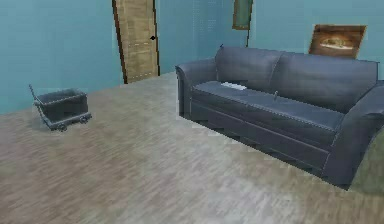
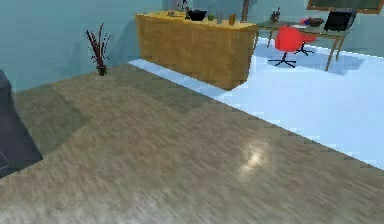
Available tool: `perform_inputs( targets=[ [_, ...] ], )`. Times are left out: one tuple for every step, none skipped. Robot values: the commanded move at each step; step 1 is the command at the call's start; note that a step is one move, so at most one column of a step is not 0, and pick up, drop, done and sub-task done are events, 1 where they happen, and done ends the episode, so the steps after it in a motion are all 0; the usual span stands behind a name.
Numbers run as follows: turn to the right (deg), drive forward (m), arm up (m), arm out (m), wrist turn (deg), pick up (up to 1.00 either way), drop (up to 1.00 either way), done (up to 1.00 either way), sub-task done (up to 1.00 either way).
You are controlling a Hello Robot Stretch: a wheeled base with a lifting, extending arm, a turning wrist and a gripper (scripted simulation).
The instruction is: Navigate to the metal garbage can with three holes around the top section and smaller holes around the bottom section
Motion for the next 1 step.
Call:
perform_inputs(
  targets=[
    [0.0,0.35,0.0,0.0,0.0,0.0,0.0,0.0,0.0]
  ],
)
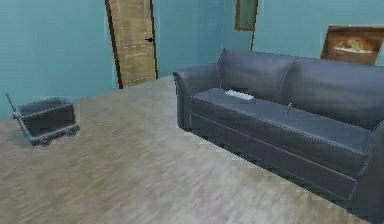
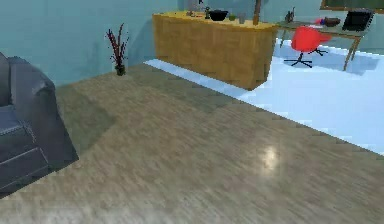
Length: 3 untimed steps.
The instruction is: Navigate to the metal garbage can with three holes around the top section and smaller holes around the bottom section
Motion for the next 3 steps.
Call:
perform_inputs(
  targets=[
    [-30.0,0.0,0.0,0.0,0.0,0.0,0.0,0.0,0.0],
    [0.0,0.1,0.0,0.0,0.0,0.0,0.0,0.0,0.0],
    [12.0,0.0,0.0,0.0,0.0,0.0,0.0,0.0,0.0]
  ],
)
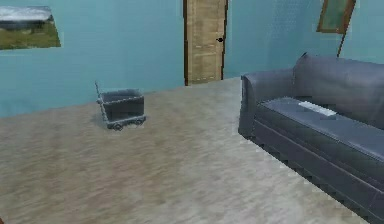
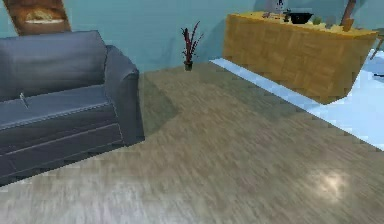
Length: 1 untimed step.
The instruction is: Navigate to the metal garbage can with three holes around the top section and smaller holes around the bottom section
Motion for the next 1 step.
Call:
perform_inputs(
  targets=[
    [0.0,1.0,0.0,0.0,0.0,0.0,0.0,0.0,0.0]
  ],
)
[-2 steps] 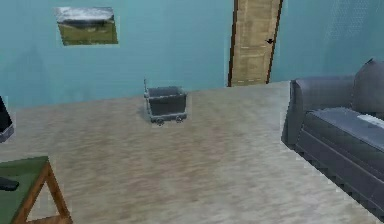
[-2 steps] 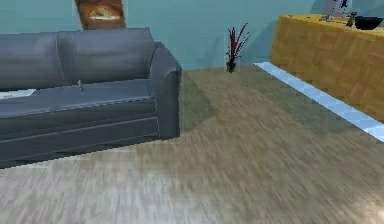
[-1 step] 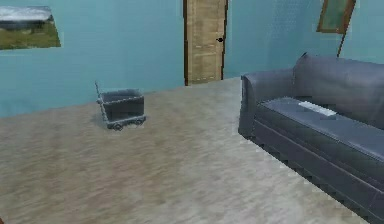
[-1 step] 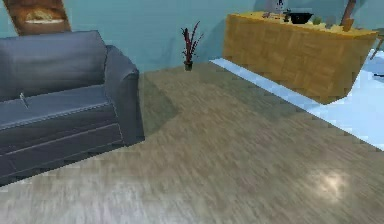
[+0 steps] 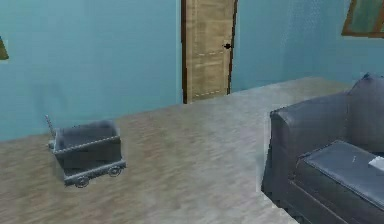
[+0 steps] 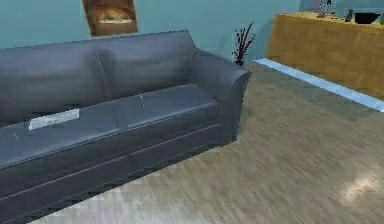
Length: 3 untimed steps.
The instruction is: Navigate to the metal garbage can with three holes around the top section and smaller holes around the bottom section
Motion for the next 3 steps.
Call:
perform_inputs(
  targets=[
    [0.0,1.0,0.0,0.0,0.0,0.0,0.0,0.0,0.0],
    [0.0,0.5,0.0,0.0,0.0,0.0,0.0,0.0,0.0],
    [33.0,0.0,0.0,0.0,0.0,0.0,0.0,0.0,0.0]
  ],
)
